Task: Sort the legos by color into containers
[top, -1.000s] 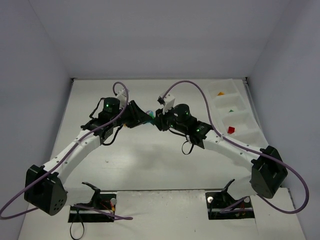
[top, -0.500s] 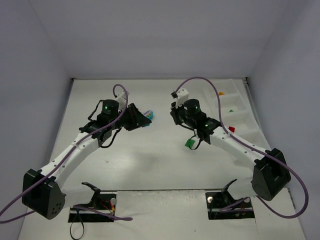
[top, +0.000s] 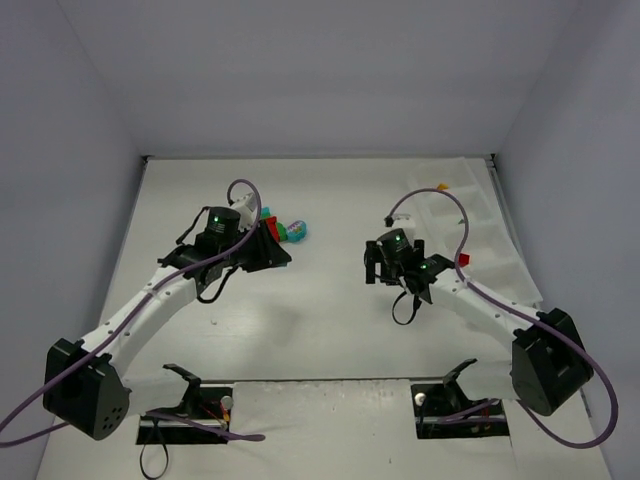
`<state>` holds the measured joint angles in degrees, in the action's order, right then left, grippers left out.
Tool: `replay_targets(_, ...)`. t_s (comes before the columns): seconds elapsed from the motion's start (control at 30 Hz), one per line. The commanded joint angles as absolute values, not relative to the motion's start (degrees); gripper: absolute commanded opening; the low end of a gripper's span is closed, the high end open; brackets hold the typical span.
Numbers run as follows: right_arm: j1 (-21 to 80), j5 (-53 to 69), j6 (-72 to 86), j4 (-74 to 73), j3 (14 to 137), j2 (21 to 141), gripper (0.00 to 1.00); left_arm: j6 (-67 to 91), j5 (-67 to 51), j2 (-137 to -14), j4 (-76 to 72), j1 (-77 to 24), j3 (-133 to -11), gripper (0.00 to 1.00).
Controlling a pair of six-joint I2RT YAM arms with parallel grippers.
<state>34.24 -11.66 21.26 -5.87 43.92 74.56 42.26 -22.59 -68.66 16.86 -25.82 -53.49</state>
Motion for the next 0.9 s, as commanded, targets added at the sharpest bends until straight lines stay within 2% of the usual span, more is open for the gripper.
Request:
replay_targets(0.0, 30.6, -22.9, 32.7, -10.7, 43.2, 72.5, 0.82, 38.8, -21.0, -65.7, 17.6, -26.0, -55.8, 0.00)
replay_targets(0.3, 19.3, -23.9, 35.6, -10.7, 45.6, 79.0, 0.76, 40.3, -22.0, -63.7, 17.2, -26.1, -53.7, 0.00)
replay_targets(0.53, 16.0, -24.4, 42.1, -10.7, 47.8, 82.8, 0.74, 41.0, -21.7, -61.8, 17.5, -26.1, -52.6, 0.00)
replay_targets(0.87, 13.5, -22.5, 42.1, -10.6, 49.9, 90.5, 0.75, 41.0, -21.6, -61.0, 18.0, -26.0, -52.6, 0.00)
